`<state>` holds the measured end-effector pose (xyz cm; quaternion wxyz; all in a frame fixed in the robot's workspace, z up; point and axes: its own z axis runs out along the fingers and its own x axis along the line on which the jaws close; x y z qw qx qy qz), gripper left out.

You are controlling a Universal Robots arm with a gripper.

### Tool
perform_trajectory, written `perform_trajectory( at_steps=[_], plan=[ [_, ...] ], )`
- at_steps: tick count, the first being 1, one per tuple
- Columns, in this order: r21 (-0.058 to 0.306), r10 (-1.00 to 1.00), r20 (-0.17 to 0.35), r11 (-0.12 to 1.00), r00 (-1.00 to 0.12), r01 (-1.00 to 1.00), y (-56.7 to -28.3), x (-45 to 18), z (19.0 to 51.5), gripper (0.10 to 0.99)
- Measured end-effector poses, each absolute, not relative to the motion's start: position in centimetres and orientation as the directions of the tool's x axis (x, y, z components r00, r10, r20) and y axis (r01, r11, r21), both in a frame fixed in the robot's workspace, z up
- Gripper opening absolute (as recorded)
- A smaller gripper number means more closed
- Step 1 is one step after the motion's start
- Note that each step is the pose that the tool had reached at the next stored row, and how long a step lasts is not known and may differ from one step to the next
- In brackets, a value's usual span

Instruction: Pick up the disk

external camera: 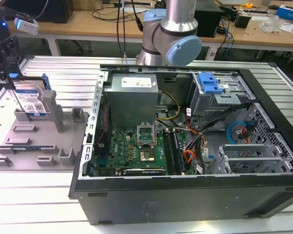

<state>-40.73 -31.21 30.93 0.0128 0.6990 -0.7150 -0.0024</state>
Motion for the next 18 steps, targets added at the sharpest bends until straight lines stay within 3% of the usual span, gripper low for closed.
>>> perform_trajectory(
  at_steps=[18],
  plan=[
    [0.021, -1.0, 0.015, 0.023, -0.023, -1.0, -31.02, -40.73, 30.06, 0.541]
  ],
)
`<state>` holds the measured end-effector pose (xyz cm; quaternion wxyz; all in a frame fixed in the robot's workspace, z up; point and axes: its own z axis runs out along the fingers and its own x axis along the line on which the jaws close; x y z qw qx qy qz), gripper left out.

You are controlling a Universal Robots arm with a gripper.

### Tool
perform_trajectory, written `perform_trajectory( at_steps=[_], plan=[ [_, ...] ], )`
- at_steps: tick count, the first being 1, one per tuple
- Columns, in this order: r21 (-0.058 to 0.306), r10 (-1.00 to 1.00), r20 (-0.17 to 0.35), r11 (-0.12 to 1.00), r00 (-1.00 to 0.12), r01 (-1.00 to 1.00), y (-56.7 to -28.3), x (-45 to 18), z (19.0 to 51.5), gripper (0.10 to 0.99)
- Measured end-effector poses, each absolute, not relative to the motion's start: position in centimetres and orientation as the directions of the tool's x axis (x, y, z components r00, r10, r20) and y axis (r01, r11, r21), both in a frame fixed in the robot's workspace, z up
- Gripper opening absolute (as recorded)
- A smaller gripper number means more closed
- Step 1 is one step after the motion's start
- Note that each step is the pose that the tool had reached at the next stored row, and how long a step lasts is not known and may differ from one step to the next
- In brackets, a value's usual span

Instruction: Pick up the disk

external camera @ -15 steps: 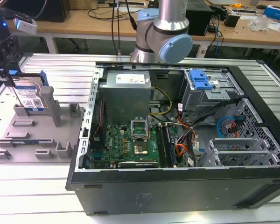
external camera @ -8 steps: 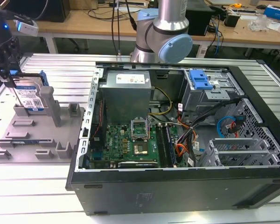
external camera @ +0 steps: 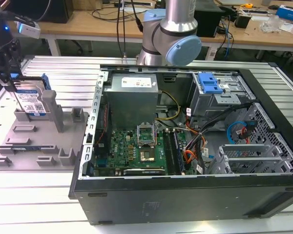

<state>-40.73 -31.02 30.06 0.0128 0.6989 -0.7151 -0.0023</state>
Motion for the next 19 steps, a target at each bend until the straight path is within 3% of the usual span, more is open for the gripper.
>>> perform_trajectory(
  at_steps=[11, 14, 15, 19],
  plan=[
    [0.021, -1.0, 0.016, 0.023, -0.023, -1.0, -31.02, -40.73, 29.6, 0.541],
    [0.021, -1.0, 0.016, 0.023, -0.023, -1.0, -31.02, -40.73, 29.6, 0.463],
    [0.021, -1.0, 0.016, 0.023, -0.023, -1.0, -31.02, -40.73, 29.6, 0.392],
    [0.021, -1.0, 0.017, 0.023, -0.023, -1.0, -31.02, -40.73, 29.6, 0.392]
  ],
)
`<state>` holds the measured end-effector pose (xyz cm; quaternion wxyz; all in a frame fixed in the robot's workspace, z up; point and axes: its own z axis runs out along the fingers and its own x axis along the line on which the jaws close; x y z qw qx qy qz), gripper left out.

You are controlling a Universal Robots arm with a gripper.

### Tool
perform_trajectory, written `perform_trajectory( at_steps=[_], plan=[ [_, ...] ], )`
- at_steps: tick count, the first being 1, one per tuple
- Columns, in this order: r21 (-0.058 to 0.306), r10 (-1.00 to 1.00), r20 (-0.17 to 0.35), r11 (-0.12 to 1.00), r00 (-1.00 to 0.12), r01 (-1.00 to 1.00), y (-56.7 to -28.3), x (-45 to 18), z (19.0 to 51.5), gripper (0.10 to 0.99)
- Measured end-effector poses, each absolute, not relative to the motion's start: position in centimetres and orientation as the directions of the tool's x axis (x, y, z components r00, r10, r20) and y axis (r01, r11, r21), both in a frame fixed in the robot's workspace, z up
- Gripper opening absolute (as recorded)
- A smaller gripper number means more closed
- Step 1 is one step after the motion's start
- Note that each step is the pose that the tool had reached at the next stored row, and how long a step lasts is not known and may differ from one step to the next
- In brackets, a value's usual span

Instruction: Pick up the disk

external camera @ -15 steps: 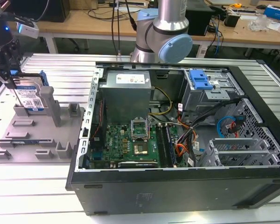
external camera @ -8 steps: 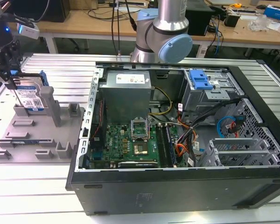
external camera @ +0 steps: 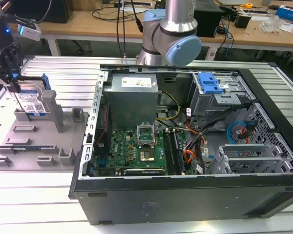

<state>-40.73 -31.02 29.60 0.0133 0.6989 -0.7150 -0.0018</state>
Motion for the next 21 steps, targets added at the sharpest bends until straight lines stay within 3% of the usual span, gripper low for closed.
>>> perform_trajectory(
  at_steps=[21],
  plan=[
    [0.021, -1.0, 0.014, 0.023, -0.023, -1.0, -31.0, -40.7, 30.7, 0.365]
  ],
)
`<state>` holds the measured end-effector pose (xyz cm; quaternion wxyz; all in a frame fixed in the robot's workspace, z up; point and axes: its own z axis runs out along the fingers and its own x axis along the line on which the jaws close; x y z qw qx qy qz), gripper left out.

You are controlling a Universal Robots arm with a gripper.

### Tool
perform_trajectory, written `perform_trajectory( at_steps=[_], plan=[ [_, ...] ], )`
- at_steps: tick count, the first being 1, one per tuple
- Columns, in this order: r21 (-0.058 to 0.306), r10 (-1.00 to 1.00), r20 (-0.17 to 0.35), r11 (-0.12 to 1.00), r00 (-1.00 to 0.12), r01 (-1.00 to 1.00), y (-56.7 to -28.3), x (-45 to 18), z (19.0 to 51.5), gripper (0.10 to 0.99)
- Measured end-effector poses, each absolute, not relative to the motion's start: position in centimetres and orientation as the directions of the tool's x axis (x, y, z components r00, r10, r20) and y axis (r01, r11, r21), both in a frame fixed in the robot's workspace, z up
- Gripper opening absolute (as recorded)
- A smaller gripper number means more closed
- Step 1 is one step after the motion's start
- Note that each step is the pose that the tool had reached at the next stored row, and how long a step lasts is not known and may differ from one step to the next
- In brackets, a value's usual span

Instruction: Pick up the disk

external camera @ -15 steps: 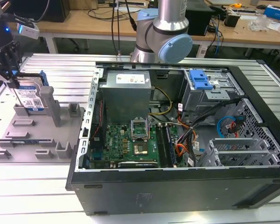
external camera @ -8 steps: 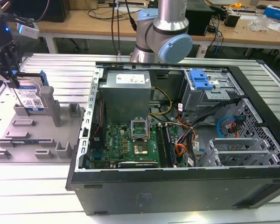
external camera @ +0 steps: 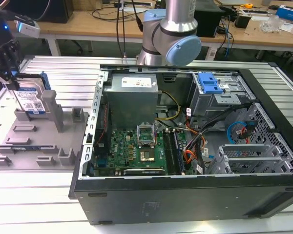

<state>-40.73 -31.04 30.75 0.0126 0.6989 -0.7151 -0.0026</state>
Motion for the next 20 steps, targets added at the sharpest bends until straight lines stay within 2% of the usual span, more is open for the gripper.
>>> perform_trajectory(
  at_steps=[10, 20],
  plan=[
    [0.021, -1.0, 0.014, 0.023, -0.023, -1.0, -31.0, -40.7, 34.0, 0.365],
    [0.021, -1.0, 0.014, 0.023, -0.023, -1.0, -31.1, -40.7, 41.9, 0.365]
  ],
)
